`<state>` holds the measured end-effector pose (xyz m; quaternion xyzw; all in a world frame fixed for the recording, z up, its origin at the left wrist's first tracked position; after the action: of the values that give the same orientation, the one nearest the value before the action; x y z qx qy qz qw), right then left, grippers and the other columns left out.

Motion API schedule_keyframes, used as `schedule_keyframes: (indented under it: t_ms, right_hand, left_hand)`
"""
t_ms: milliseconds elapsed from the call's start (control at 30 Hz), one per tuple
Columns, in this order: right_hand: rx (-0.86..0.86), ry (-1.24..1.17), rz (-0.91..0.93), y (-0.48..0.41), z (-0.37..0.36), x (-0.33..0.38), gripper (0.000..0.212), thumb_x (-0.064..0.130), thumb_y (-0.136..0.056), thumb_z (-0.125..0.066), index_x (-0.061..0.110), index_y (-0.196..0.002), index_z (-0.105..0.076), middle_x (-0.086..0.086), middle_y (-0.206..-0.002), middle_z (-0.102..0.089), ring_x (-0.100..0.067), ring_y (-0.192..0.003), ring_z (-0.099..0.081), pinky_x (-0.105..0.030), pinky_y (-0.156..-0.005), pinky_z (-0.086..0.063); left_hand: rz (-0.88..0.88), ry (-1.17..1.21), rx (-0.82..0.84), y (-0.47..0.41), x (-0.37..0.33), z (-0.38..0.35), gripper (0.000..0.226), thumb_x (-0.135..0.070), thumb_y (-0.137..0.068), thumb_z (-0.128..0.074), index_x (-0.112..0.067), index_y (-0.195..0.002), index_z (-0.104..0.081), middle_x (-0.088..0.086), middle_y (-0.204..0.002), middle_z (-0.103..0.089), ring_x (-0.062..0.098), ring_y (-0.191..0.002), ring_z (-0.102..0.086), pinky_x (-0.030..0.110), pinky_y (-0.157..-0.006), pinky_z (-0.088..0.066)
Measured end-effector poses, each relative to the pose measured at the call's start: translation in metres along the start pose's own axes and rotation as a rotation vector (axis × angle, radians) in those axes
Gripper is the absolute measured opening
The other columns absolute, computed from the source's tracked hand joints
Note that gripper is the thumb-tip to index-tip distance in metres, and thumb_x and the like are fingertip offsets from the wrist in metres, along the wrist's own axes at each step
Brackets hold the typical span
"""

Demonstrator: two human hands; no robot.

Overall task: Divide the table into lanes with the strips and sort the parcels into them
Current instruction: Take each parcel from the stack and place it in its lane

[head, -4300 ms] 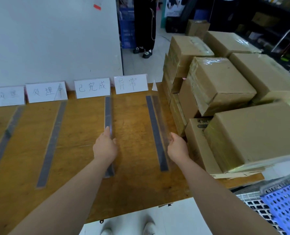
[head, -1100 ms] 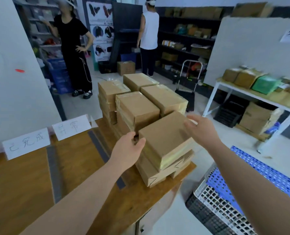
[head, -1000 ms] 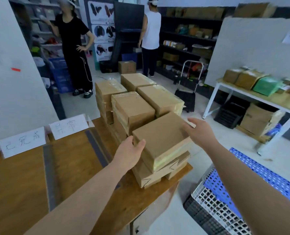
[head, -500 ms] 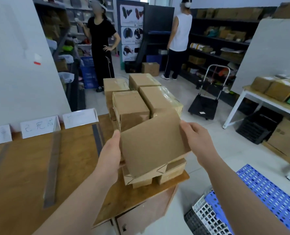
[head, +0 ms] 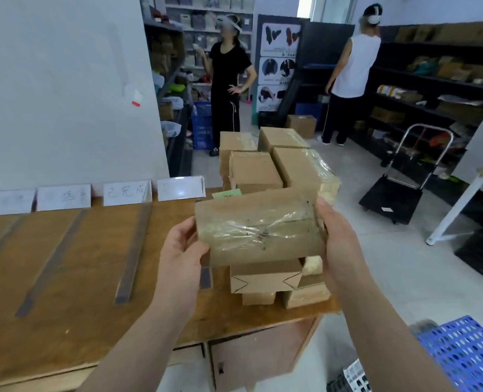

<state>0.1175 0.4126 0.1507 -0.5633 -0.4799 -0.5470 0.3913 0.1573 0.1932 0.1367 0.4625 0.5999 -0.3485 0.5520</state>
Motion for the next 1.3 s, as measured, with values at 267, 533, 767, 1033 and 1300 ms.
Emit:
schedule_keyframes:
  t_ms: [267, 533, 767, 1033, 1300]
  right_hand:
    - [-0.018, -0.053, -0.044, 0.015, -0.02, -0.03, 0.055, 0.07, -0.063, -0.062, 0.032, -0.103, -0.067, 0.0, -0.108, -0.069, -0.024, -0.104, -0.064, -0.053, -0.092, -0.052]
    - [0.104, -0.163, 0.091, 0.02, -0.043, -0.043, 0.045, 0.024, -0.066, -0.048, 0.02, -0.107, -0.068, 0.003, -0.093, -0.073, -0.013, -0.085, -0.065, -0.033, -0.073, -0.05]
    - [0.159, -0.202, 0.132, 0.02, -0.072, -0.047, 0.043, 0.021, -0.069, -0.047, 0.02, -0.106, -0.067, -0.002, -0.098, -0.072, -0.008, -0.081, -0.067, -0.03, -0.07, -0.05]
    - [0.217, -0.244, 0.094, 0.016, -0.135, -0.044, 0.036, 0.022, -0.069, -0.05, 0.023, -0.097, -0.073, -0.005, -0.099, -0.074, -0.023, -0.098, -0.066, -0.044, -0.086, -0.05]
    - [0.3, -0.215, 0.039, 0.027, -0.247, -0.043, 0.042, 0.027, -0.068, -0.048, 0.019, -0.103, -0.072, -0.004, -0.107, -0.071, -0.017, -0.099, -0.063, -0.036, -0.077, -0.047]
  left_hand:
    - [0.047, 0.183, -0.165, 0.012, 0.005, 0.029, 0.032, -0.045, -0.099, -0.046, -0.029, -0.122, -0.061, -0.002, -0.11, -0.069, 0.016, -0.103, -0.064, 0.036, -0.076, -0.055]
    - [0.101, 0.264, -0.212, 0.012, 0.025, 0.052, 0.03, -0.034, -0.103, -0.046, -0.028, -0.127, -0.061, 0.001, -0.103, -0.075, 0.016, -0.09, -0.073, 0.029, -0.059, -0.057]
    - [0.085, 0.265, -0.194, 0.003, 0.021, 0.074, 0.031, -0.043, -0.103, -0.04, -0.039, -0.128, -0.059, -0.003, -0.109, -0.073, 0.02, -0.104, -0.069, 0.047, -0.084, -0.059]
    - [0.181, 0.398, -0.047, -0.021, 0.001, 0.137, 0.052, -0.054, -0.088, -0.057, -0.027, -0.133, -0.05, 0.007, -0.116, -0.072, 0.028, -0.104, -0.071, 0.046, -0.082, -0.059]
    - [0.314, 0.253, 0.003, -0.062, -0.012, 0.247, 0.07, -0.073, -0.064, -0.069, -0.031, -0.121, -0.069, 0.01, -0.12, -0.071, 0.035, -0.115, -0.064, 0.056, -0.104, -0.045]
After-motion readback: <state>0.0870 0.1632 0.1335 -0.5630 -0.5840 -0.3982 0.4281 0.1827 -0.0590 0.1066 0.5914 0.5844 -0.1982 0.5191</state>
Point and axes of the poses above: each hand's wrist, its own y-axis away from the middle knuckle, its own z-axis out of the back of the hand, x = y × z, the point moved 2 cm from there along -y, towards the middle knuckle
